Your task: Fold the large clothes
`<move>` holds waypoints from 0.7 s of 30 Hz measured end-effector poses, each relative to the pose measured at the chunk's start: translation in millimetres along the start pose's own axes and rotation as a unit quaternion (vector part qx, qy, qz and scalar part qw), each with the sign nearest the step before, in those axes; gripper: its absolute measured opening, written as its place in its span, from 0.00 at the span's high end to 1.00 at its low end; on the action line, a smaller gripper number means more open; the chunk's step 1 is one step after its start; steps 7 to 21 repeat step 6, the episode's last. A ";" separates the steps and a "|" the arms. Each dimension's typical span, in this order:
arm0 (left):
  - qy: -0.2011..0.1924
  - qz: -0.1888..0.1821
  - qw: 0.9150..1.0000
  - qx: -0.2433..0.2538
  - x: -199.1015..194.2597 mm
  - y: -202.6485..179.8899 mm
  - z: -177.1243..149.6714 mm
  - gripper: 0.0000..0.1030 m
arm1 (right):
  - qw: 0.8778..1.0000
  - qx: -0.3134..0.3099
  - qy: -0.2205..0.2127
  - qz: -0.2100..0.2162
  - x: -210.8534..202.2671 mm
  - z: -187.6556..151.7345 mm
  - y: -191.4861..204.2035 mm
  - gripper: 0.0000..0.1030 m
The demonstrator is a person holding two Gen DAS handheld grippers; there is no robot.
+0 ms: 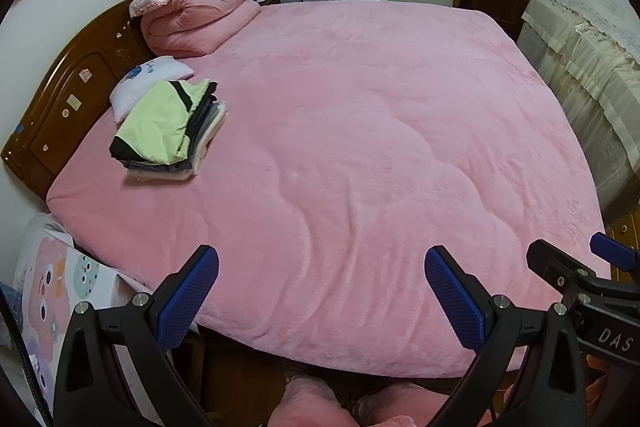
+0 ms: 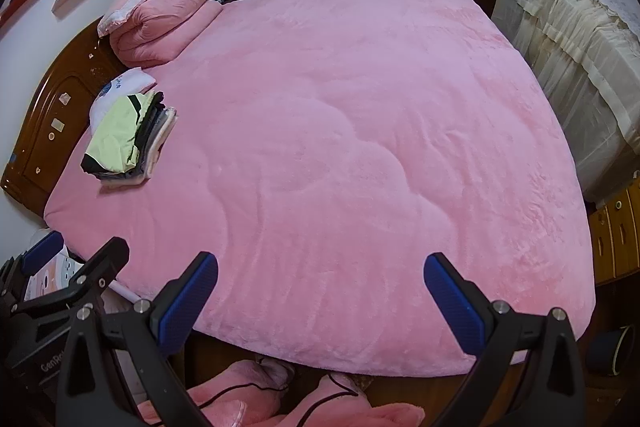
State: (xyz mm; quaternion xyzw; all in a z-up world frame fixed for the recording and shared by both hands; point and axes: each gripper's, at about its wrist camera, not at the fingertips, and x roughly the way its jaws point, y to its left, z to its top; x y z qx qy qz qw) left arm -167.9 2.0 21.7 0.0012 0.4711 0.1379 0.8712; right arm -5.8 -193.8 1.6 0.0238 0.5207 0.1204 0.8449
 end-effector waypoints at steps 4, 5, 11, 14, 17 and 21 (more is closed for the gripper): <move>-0.003 0.006 1.000 -0.009 -3.5 12.6 -0.4 0.01 | 1.000 -0.001 0.006 0.004 2.9 3.8 5.1 0.00; -0.001 0.009 1.000 -0.011 -3.0 16.2 0.0 0.01 | 1.000 -0.002 0.008 0.005 3.8 4.8 6.6 0.00; 0.000 0.012 1.000 -0.012 -2.6 19.2 -0.4 0.01 | 1.000 -0.002 0.011 0.006 5.0 5.7 9.2 0.00; 0.000 0.012 1.000 -0.012 -2.6 19.2 -0.4 0.01 | 1.000 -0.002 0.011 0.006 5.0 5.7 9.2 0.00; 0.000 0.012 1.000 -0.012 -2.6 19.2 -0.4 0.01 | 1.000 -0.002 0.011 0.006 5.0 5.7 9.2 0.00; 0.000 0.012 1.000 -0.012 -2.6 19.2 -0.4 0.01 | 1.000 -0.002 0.011 0.006 5.0 5.7 9.2 0.00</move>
